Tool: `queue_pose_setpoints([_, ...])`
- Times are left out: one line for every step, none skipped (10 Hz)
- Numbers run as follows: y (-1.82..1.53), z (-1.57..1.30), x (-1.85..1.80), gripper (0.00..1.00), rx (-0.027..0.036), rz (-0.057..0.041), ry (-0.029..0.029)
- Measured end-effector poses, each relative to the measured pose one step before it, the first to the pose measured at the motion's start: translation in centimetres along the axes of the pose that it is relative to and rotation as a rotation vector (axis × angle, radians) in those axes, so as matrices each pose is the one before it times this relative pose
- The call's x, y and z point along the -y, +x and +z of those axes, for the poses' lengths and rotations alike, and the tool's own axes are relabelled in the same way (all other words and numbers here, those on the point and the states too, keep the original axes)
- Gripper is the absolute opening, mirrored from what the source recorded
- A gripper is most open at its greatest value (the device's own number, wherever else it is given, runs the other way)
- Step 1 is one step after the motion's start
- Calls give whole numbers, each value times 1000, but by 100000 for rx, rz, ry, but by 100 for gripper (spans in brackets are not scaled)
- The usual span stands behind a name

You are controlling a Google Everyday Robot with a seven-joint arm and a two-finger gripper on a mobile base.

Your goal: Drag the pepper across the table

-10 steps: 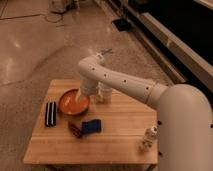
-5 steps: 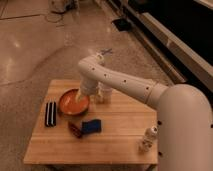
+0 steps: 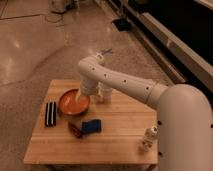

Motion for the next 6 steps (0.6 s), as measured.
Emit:
queue_pose_setpoints([-1, 2, -3, 80, 3, -1, -9])
queue_pose_setpoints([14, 2, 9, 80, -20, -100, -22])
queue_pose_setpoints([19, 17, 21, 80, -67, -433, -159])
queue_pose_setpoints([-425, 276, 52, 80, -89, -2796, -1858])
queue_pose_setpoints([-932, 469, 430, 80, -90, -4429, -2226])
queue_pose_setpoints([-1222, 463, 1085, 80, -53, -5025, -1362])
